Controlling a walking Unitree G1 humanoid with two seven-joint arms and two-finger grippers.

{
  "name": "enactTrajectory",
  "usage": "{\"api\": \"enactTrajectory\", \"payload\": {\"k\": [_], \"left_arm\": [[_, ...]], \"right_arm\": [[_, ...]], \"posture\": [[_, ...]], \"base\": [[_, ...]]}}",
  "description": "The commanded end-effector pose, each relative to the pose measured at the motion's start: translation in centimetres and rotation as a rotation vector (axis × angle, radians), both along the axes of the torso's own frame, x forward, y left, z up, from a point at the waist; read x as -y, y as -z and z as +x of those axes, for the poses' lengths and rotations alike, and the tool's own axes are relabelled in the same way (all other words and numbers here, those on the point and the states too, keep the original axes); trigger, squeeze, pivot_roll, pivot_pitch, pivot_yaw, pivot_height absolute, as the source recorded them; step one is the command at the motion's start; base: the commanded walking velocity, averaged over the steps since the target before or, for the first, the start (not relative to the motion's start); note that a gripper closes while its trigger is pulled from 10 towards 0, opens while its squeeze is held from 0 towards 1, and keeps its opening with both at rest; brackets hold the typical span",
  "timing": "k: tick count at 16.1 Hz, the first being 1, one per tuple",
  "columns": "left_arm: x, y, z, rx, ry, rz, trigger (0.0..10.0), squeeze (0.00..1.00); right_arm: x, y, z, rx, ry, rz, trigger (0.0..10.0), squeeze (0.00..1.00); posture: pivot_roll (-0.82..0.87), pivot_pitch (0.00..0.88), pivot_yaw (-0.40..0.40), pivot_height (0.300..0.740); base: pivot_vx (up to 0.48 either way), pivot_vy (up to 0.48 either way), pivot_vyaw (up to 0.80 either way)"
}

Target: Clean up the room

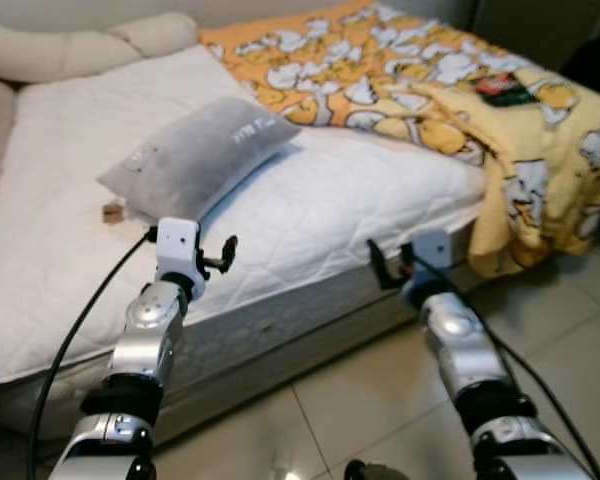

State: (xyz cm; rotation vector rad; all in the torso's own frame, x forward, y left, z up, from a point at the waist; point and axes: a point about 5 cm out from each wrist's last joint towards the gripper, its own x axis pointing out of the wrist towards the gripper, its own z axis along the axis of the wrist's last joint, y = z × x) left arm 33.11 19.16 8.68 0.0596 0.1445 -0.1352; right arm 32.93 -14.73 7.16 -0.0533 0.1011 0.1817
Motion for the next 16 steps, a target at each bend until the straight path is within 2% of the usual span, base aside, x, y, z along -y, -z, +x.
{"api": "enactTrajectory", "payload": {"k": [1,2,3,6,9,10,13,14,16], "left_arm": [[-1.1,0.1,-0.2,-0.004,-0.040,0.003,10.0,0.00],[-1.3,0.1,-0.2,-0.002,-0.046,0.002,10.0,0.00],[-1.3,0.0,-0.2,0.001,-0.050,0.001,10.0,0.00],[-1.3,0.0,-0.2,0.008,-0.054,-0.004,10.0,0.00],[-1.3,-0.1,-0.2,0.012,-0.055,-0.008,10.0,0.00],[-1.3,-0.1,-0.2,0.013,-0.055,-0.010,10.0,0.00],[-1.2,-0.1,-0.1,0.015,-0.056,-0.013,10.0,0.00],[-1.2,-0.1,-0.1,0.016,-0.057,-0.015,10.0,0.00],[-1.2,-0.1,-0.1,0.017,-0.058,-0.016,10.0,0.00]], "right_arm": [[-1.1,-0.5,0.2,0.013,-0.032,0.028,10.0,0.00],[-1.6,-0.6,0.2,0.027,-0.056,0.026,10.0,0.00],[-1.9,-0.9,0.1,0.055,-0.076,-0.017,10.0,0.00],[-1.9,-1.1,0.1,0.070,-0.080,-0.022,10.0,0.00],[-1.8,-0.8,0.1,0.043,-0.066,0.010,10.0,0.00],[-1.7,-0.6,0.1,0.016,-0.049,0.063,10.0,0.00],[-1.3,-0.6,0.4,0.022,-0.010,-0.080,10.0,0.00],[-0.8,-1.2,0.7,0.075,0.080,-0.051,10.0,0.00],[-1.0,-1.4,0.7,0.071,0.042,-0.001,10.0,0.00]], "posture": [[-0.04,0.000,0.075,0.740],[-0.04,0.000,0.074,0.740],[-0.04,0.000,0.074,0.740],[-0.04,0.000,0.072,0.740],[-0.04,0.000,0.073,0.740],[-0.04,0.000,0.073,0.740],[-0.04,0.000,0.073,0.740],[-0.04,0.000,0.073,0.740],[-0.04,0.000,0.072,0.740]], "base": [[0.251,0.000,0.00],[0.262,0.000,0.00],[0.266,0.000,0.00],[0.274,0.000,0.74],[0.301,0.000,0.80],[0.307,0.000,0.00],[0.311,0.000,0.00],[0.307,0.000,0.00],[0.311,0.000,0.00]]}}
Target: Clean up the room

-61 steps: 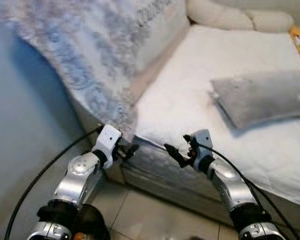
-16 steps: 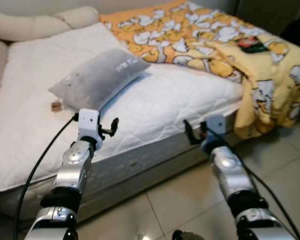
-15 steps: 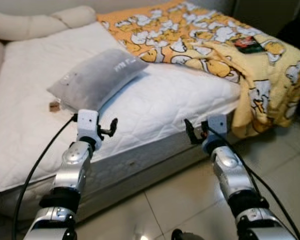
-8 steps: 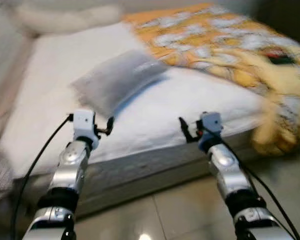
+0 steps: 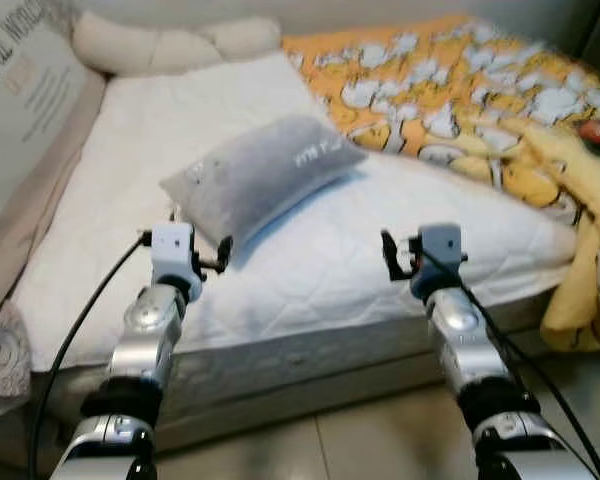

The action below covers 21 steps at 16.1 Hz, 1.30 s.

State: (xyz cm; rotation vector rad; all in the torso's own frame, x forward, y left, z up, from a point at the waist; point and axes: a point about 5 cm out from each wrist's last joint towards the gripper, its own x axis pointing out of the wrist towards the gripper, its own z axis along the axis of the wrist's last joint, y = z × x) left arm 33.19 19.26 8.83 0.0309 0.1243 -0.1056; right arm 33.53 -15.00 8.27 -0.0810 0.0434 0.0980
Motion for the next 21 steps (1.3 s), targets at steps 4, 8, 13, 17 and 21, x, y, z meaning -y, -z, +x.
{"api": "enactTrajectory", "payload": {"k": [4,8,13,17,21], "left_arm": [[-1.11,-0.04,-0.16,-0.001,-0.031,0.009,10.0,0.00],[-1.07,-0.32,0.03,0.005,-0.026,0.014,10.0,0.00],[-0.78,-0.62,0.31,0.013,-0.023,0.009,10.0,0.00],[-0.71,-0.81,0.42,0.019,-0.026,0.005,10.0,0.00],[-0.61,-0.83,0.48,0.017,-0.022,0.003,10.0,0.00]], "right_arm": [[-1.28,0.12,0.02,-0.038,-0.109,0.068,10.0,0.00],[-1.25,-0.42,0.23,0.000,-0.103,0.060,10.0,0.00],[-1.07,-0.34,0.40,-0.023,-0.112,0.067,10.0,0.00],[-1.49,-0.33,0.32,-0.030,-0.154,0.113,10.0,0.00],[-1.46,-0.48,0.29,-0.019,-0.177,0.092,10.0,0.00]], "posture": [[-0.04,0.000,0.072,0.740],[-0.04,0.000,0.073,0.740],[-0.03,0.000,0.074,0.740],[-0.03,0.000,0.070,0.740],[-0.03,0.000,0.070,0.740]], "base": [[0.311,0.000,0.00],[0.308,0.000,0.60],[0.310,0.000,0.00],[0.308,0.000,0.00],[0.309,0.000,0.60]]}}
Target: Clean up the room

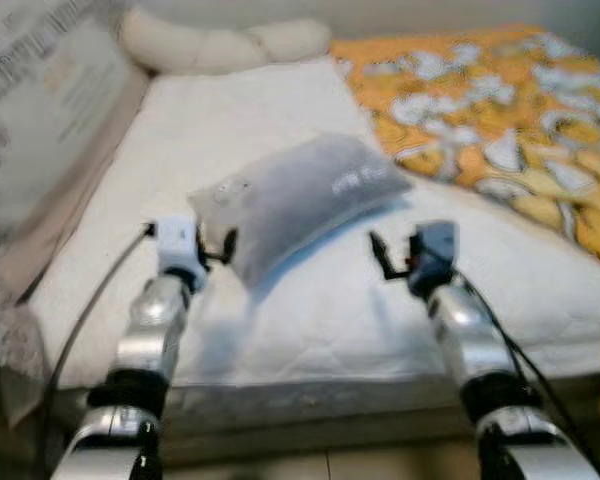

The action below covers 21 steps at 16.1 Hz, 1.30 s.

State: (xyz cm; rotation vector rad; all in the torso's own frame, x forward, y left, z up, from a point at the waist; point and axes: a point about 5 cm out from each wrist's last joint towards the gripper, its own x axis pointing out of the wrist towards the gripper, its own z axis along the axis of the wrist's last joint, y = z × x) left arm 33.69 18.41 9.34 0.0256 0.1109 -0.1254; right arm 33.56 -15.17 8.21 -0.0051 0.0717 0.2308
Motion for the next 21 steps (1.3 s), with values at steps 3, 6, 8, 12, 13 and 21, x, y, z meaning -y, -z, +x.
{"api": "enactTrajectory", "payload": {"k": [3,6,8,12,13,21], "left_arm": [[-1.48,-0.32,-0.02,0.003,-0.041,0.012,10.0,0.00],[-1.48,-0.30,0.00,0.001,-0.041,0.016,10.0,0.00],[-1.52,-0.29,-0.01,0.001,-0.040,0.016,10.0,0.00],[-1.49,-0.29,0.01,0.001,-0.041,0.016,10.0,0.00],[-1.48,-0.28,0.02,0.001,-0.040,0.016,10.0,0.00],[-1.30,-0.17,-0.05,-0.002,-0.026,0.026,10.0,0.00]], "right_arm": [[-1.75,-0.31,0.22,0.008,-0.039,0.003,10.0,0.00],[-1.73,-0.20,0.19,0.009,-0.041,-0.024,10.0,0.00],[-1.80,-0.19,0.17,0.010,-0.039,-0.016,10.0,0.00],[-2.26,-0.58,0.07,0.039,-0.087,-0.019,10.0,0.00],[-2.23,-0.60,0.07,0.045,-0.074,-0.012,10.0,0.00],[-1.81,-0.35,0.12,0.020,-0.038,0.029,10.0,0.00]], "posture": [[-0.03,0.000,0.070,0.740],[-0.03,0.000,0.070,0.740],[-0.03,0.000,0.070,0.740],[-0.03,0.000,0.071,0.740],[-0.03,0.000,0.071,0.740],[-0.03,0.000,0.072,0.740]], "base": [[0.309,0.000,0.00],[0.309,0.000,0.00],[0.309,0.000,0.00],[0.308,0.000,0.33],[0.307,0.000,0.80],[0.305,0.000,0.10]]}}
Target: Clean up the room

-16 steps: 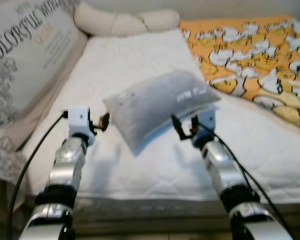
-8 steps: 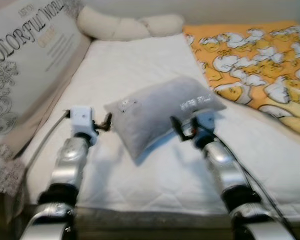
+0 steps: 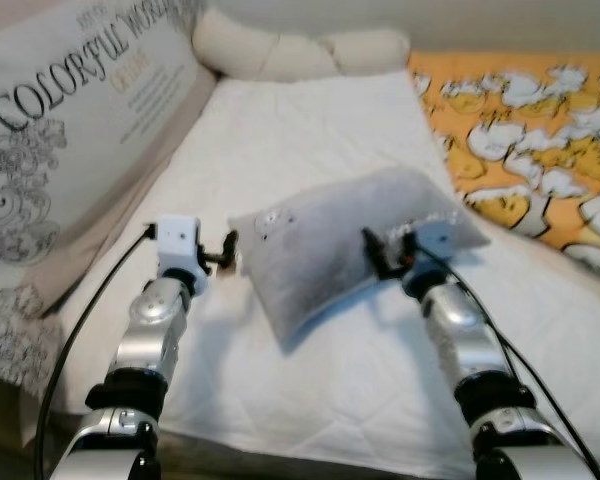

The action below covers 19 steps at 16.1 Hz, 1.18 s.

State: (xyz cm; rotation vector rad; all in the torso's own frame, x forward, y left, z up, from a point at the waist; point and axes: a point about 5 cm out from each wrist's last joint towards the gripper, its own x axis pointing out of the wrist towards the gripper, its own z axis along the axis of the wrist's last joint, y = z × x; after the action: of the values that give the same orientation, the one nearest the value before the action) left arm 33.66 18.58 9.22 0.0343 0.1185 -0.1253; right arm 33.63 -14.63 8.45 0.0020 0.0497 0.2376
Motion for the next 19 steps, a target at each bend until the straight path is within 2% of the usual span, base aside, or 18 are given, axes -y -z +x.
{"api": "enactTrajectory", "payload": {"k": [1,4,5,7,8,10,13,14,15,16,18,19], "left_arm": [[-1.1,-0.3,0.0,0.006,-0.025,0.020,10.0,0.00],[-1.0,0.0,-0.3,-0.001,-0.005,0.028,10.0,0.00],[-0.9,0.1,-0.3,-0.007,0.007,0.038,10.0,0.00],[-0.5,0.5,-0.6,-0.032,0.062,0.072,10.0,0.00],[-0.3,0.7,-0.7,-0.043,0.081,0.081,10.0,0.00],[-0.3,0.9,-0.8,-0.059,0.083,0.097,10.0,0.00],[-0.7,1.1,-0.6,-0.078,0.058,0.119,10.0,0.00],[-0.7,1.1,-0.6,-0.078,0.055,0.116,10.0,0.00],[-0.7,1.1,-0.6,-0.078,0.055,0.113,10.0,0.00],[-0.7,1.1,-0.7,-0.079,0.057,0.113,10.0,0.00],[-0.2,1.2,-0.9,-0.089,0.101,0.110,10.0,0.00],[-0.1,1.3,-0.9,-0.091,0.118,0.109,10.0,0.00]], "right_arm": [[-1.3,0.0,0.0,-0.007,-0.034,0.027,10.0,0.00],[-1.2,0.5,-0.2,-0.047,-0.007,0.099,10.0,0.00],[-0.7,0.6,-0.1,-0.060,0.046,0.132,10.0,0.99],[0.3,0.6,0.2,-0.082,0.155,0.231,10.0,1.00],[0.6,0.9,0.3,-0.110,0.192,0.248,10.0,1.00],[0.9,1.4,0.1,-0.138,0.221,0.270,10.0,1.00],[2.0,2.7,-0.2,-0.231,0.312,0.237,10.0,1.00],[2.4,3.1,-0.3,-0.269,0.352,0.276,10.0,1.00],[2.5,3.2,-0.4,-0.282,0.374,0.329,10.0,1.00],[2.2,3.4,-0.3,-0.311,0.358,0.433,10.0,1.00],[0.8,3.4,-0.1,-0.363,0.264,0.697,10.0,1.00],[0.7,3.4,-0.1,-0.374,0.260,0.740,10.0,1.00]], "posture": [[-0.03,0.000,0.072,0.740],[-0.03,0.000,0.071,0.740],[-0.02,0.000,0.070,0.740],[-0.02,0.000,0.070,0.740],[-0.02,0.000,0.070,0.740],[-0.02,0.000,0.071,0.740],[-0.02,0.000,0.070,0.740],[-0.02,0.000,0.070,0.740],[-0.02,0.000,0.067,0.740],[-0.02,0.000,0.067,0.740],[-0.02,0.000,0.066,0.740],[-0.02,0.000,0.066,0.740]], "base": [[0.000,0.000,0.00],[0.000,0.000,0.00],[0.000,0.000,0.00],[0.000,0.000,0.00],[0.000,0.000,0.00],[0.000,0.000,0.00],[0.000,0.000,0.00],[0.000,0.000,0.00],[0.000,0.000,0.00],[0.000,0.000,0.00],[0.000,0.000,0.00],[0.000,0.000,0.00]]}}
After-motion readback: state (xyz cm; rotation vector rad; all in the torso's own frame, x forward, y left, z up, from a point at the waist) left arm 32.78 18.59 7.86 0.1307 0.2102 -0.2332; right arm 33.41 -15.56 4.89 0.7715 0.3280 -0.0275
